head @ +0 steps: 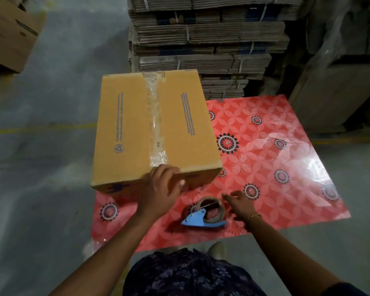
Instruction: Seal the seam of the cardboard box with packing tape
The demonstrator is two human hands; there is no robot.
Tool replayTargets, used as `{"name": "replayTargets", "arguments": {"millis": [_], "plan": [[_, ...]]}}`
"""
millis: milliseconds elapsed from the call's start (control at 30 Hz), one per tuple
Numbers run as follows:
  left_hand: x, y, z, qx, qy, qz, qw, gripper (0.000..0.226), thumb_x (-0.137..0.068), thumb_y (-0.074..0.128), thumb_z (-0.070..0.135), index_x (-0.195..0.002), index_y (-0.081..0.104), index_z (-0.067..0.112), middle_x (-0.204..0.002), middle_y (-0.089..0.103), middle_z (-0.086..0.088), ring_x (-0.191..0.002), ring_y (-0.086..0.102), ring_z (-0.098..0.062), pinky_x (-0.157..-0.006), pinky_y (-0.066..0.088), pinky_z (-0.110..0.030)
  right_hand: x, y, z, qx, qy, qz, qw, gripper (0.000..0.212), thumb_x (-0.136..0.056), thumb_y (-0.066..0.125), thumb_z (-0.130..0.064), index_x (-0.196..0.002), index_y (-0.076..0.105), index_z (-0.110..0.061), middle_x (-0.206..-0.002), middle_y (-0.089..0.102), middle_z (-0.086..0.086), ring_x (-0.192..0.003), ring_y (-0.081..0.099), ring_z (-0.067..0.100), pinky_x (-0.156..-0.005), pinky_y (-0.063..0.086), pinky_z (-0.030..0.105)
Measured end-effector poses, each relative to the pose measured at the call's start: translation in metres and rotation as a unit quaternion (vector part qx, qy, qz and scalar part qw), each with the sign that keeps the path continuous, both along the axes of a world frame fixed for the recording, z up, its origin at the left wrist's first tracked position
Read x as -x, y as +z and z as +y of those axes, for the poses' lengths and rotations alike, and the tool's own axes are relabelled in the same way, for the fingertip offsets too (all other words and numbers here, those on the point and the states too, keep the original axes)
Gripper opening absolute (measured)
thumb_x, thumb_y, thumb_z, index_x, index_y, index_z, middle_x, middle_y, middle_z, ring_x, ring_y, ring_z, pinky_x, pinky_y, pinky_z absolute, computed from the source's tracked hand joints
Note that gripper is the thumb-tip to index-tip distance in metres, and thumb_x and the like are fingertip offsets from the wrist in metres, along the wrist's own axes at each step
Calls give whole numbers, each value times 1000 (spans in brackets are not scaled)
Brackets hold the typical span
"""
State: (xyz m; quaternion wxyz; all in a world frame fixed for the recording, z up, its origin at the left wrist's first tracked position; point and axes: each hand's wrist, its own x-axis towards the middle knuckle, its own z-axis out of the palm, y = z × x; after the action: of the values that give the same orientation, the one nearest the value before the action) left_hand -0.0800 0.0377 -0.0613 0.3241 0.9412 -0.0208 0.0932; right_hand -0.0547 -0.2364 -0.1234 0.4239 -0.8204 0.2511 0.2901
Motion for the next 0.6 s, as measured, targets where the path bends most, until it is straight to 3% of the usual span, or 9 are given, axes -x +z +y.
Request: {"name": "replayTargets", "arguments": {"millis": [100,200,267,333,433,500,600], "plan": [[1,-1,-16,10,-72,14,997,26,-93,65,33,-113,69,16,-107,65,1,-98,61,-16,-83,50,-33,20,-15,2,43,62,53,996,69,-81,55,-72,-111,48,-10,-87,70,15,-61,69,30,-54,56,39],[4,-1,-24,58,-100,88,989,24,-93,64,34,-114,68,22,-102,66,7,-90,62,-10,-79,53,-33,26,-20,9,78,96,73,990,91,-67,50,-89,-112,43,-11,-94,67,15,-67,70,33,-52,57,39],[5,0,-26,85,-111,149,979,21,-93,63,34,-112,68,26,-98,67,8,-83,62,-7,-75,54,-35,26,-23,11,89,104,70,988,96,-63,53,-91,-114,42,-11,-95,65,11,-75,68,28,-59,56,36],[5,-2,-25,91,-115,185,972,20,-93,62,37,-110,69,29,-99,70,7,-84,64,-8,-75,55,-34,25,-24,14,82,107,64,989,89,-67,59,-84,-112,48,-8,-86,63,5,-72,62,20,-54,49,30],[5,-6,-21,117,-105,210,965,18,-92,62,40,-106,70,31,-100,72,9,-85,66,-9,-75,55,-31,28,-22,17,30,62,71,995,53,-75,76,-52,-100,50,-13,-84,61,7,-60,60,20,-42,46,26],[5,-7,-19,132,-91,220,962,15,-92,64,38,-104,71,31,-99,73,11,-85,67,-8,-74,54,-29,30,-23,17,13,45,72,996,41,-76,78,-36,-97,50,-14,-86,62,9,-59,60,21,-42,45,24],[3,-5,-17,161,-70,238,955,11,-94,66,33,-102,72,28,-97,74,11,-89,67,-8,-77,51,-26,27,-18,15,2,61,32,998,36,-78,75,-30,-100,54,-12,-80,70,13,-56,56,20,-49,47,28]]}}
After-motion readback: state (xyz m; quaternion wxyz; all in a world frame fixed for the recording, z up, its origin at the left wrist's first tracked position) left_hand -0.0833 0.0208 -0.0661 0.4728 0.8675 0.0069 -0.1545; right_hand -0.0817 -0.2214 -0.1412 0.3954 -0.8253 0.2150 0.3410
